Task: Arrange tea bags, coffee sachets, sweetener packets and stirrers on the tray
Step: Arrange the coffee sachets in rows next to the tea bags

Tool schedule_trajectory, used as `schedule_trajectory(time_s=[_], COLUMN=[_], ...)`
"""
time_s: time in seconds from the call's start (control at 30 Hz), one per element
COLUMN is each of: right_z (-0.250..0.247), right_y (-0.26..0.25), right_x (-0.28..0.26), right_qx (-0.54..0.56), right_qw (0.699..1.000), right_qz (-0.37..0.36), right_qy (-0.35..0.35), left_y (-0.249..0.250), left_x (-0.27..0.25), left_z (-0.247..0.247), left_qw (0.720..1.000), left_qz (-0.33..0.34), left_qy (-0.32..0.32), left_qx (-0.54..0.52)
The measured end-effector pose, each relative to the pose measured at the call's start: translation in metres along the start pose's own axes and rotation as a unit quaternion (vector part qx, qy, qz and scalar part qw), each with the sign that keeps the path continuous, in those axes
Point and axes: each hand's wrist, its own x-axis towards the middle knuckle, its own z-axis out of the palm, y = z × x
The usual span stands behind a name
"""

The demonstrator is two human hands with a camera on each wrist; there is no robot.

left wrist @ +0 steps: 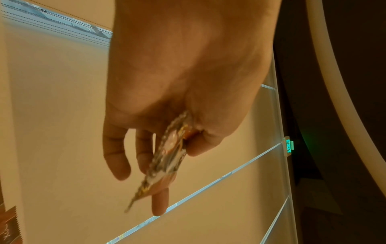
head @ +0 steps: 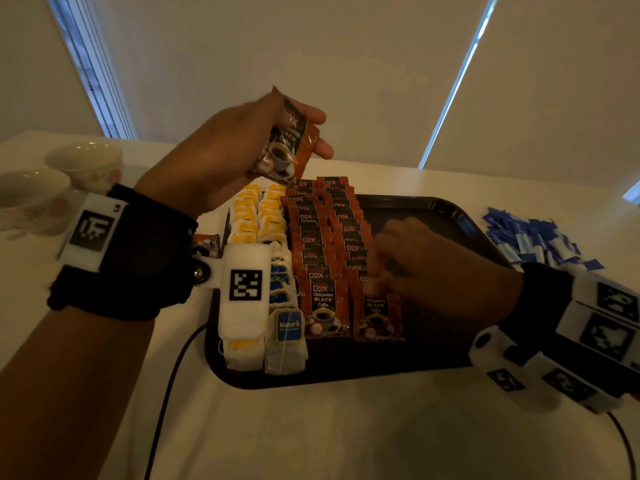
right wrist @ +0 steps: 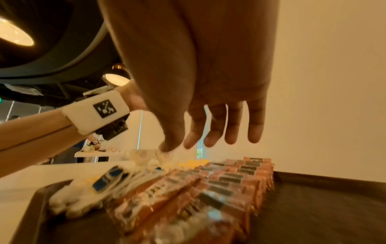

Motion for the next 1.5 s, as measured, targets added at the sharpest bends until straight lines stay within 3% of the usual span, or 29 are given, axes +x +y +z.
schedule_trajectory(time_s=[0.07,0.13,0.33,0.43,0.57,0.67,0.8,0.9,1.07,1.5], right_z=[-0.007,-0.012,-0.014,-0.017,-0.016,-0.01,0.007,0.02,0.028,0.034], right_y=[-0.01,-0.018,-0.025,-0.02,-0.016,-0.008,-0.004,-0.012,-0.024,-0.031], right_x=[0.0,0.002,0.007,0.004,-0.004,-0.014,-0.021,-0.016,-0.003,0.009], right_qx=[0.133,0.265,0.524,0.559,0.527,0.519,0.513,0.49,0.356,0.371], right_qw=[0.984,0.943,0.817,0.788,0.811,0.824,0.834,0.847,0.914,0.91], right_qz=[0.021,0.04,0.096,0.098,0.1,0.137,0.197,0.206,0.19,0.187], right_qy=[0.117,0.194,0.219,0.238,0.234,0.18,0.056,0.002,0.026,0.016], left_y=[-0.002,-0.002,-0.005,-0.006,-0.008,-0.006,0.001,0.006,0.01,0.01], left_x=[-0.001,-0.003,-0.002,-0.003,-0.003,-0.003,-0.003,-0.006,-0.009,-0.014], left_z=[0.003,0.008,0.015,0.021,0.034,0.03,0.01,0.0,-0.008,-0.029], left_qw=[0.998,0.995,0.995,0.992,0.988,0.984,0.991,0.994,0.992,0.989], left_qz=[0.008,0.009,0.012,0.013,0.012,-0.003,0.005,0.003,-0.008,-0.009], left_qy=[-0.057,-0.095,-0.069,-0.086,-0.108,-0.121,-0.043,-0.012,0.0,0.039], left_qx=[0.021,0.019,0.075,0.093,0.112,0.133,0.127,0.113,0.127,0.141])
